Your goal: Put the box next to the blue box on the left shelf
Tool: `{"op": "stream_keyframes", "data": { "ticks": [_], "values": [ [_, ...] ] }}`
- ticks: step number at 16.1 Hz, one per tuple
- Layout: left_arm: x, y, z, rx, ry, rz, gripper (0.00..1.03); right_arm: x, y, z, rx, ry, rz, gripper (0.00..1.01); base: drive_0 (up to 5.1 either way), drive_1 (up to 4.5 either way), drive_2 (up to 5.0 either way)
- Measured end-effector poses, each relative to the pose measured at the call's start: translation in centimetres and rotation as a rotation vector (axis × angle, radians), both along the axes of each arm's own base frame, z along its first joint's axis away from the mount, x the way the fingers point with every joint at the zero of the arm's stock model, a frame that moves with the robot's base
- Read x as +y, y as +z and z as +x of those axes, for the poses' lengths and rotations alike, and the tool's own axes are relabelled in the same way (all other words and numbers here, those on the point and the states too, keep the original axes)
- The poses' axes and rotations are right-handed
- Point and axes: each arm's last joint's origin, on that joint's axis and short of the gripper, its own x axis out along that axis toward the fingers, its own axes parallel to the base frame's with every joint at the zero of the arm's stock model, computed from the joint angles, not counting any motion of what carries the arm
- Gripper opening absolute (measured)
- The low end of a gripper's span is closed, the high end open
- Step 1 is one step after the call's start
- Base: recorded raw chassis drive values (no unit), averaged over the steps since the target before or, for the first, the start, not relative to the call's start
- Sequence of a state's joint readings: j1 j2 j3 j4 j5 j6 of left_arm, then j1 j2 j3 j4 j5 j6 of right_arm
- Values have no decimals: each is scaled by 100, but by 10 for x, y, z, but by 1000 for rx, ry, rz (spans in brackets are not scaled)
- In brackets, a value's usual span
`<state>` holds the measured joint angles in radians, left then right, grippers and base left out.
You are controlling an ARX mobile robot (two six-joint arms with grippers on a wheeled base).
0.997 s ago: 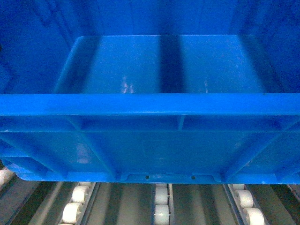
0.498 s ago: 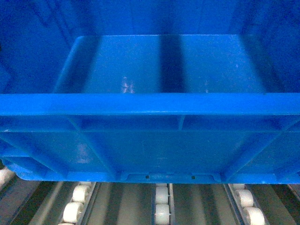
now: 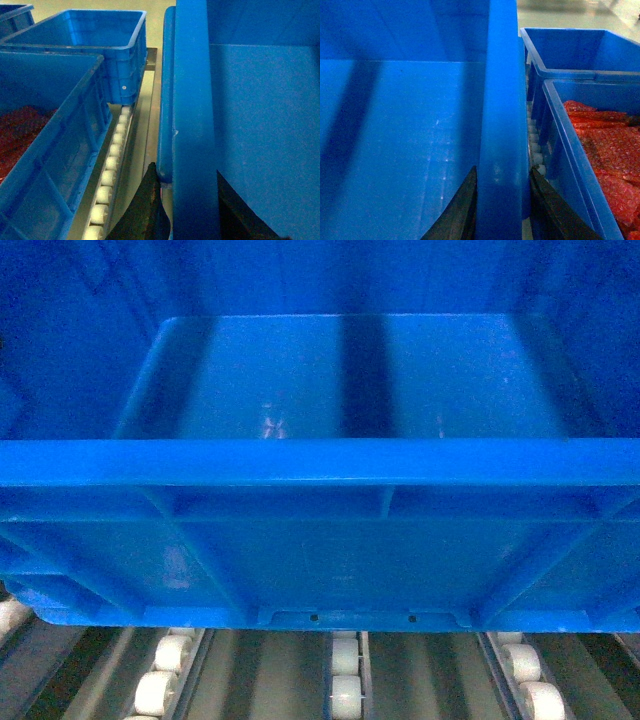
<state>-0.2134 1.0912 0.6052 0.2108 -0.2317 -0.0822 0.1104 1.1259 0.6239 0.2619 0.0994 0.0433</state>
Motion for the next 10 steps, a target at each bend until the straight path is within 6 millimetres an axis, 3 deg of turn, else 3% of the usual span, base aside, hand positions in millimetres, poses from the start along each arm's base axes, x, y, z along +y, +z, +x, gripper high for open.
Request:
{"op": "stream_keyframes", "data": {
  "ticks": [7,10],
  "values": [
    [0,0,0,0,0,0,17,0,0,0,0,0,-4,21,0,0,0],
    [-6,0,1,-91,93,58,17,0,-3,-1,46,10,-1,21,0,0,0]
  ]
}}
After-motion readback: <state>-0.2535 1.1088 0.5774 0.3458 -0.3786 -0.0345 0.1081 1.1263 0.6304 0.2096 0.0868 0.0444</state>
